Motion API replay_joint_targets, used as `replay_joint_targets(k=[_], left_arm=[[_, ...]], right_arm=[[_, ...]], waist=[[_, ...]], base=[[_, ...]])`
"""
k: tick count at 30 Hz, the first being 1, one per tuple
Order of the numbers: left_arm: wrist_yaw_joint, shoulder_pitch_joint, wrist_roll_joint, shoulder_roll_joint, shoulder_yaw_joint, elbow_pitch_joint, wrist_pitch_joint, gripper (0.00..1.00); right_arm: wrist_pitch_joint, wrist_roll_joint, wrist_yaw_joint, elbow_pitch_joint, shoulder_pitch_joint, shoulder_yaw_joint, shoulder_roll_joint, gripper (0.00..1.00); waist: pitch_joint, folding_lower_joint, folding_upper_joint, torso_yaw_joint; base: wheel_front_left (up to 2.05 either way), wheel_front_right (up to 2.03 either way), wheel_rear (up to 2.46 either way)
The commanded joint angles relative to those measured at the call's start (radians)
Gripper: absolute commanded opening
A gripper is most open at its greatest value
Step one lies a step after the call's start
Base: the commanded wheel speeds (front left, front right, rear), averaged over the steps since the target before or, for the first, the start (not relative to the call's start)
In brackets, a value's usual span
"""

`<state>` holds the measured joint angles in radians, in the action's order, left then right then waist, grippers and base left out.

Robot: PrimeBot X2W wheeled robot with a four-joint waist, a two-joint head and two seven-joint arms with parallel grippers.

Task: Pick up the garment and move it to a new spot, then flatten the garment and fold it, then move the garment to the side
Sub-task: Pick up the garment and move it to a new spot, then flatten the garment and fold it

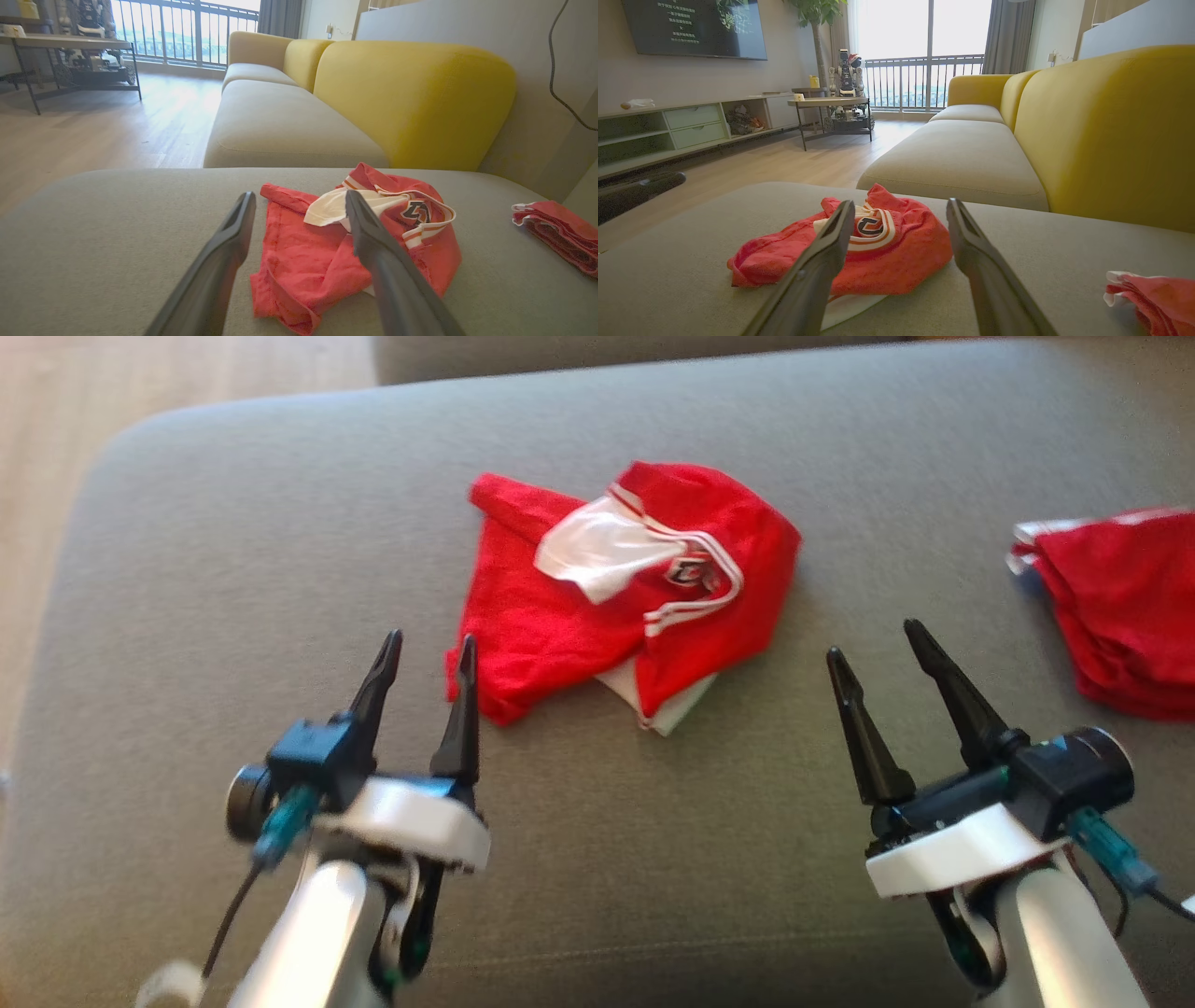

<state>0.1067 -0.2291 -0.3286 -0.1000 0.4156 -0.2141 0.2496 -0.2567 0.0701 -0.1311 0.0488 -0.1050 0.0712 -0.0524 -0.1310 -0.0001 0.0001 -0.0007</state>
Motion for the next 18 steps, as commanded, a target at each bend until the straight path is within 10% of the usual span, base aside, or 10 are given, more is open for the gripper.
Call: replay_joint_targets(k=[1,18], left_arm=[[0.009,0.004,0.022,-0.006,-0.050,0.070,0.012,1.00],[0.063,0.285,0.150,0.037,-0.144,0.277,0.012,1.00]], right_arm=[[-0.005,-0.004,0.000,-0.029,0.007,0.018,0.002,1.00],[-0.005,0.012,0.000,-0.015,0.091,-0.005,0.002,1.00]], waist=[[0.033,0.0001,-0.0001,0.042],[0.107,0.0001,-0.0001,0.063]], base=[[0.00,0.00,0.00],[0.00,0.00,0.00]])
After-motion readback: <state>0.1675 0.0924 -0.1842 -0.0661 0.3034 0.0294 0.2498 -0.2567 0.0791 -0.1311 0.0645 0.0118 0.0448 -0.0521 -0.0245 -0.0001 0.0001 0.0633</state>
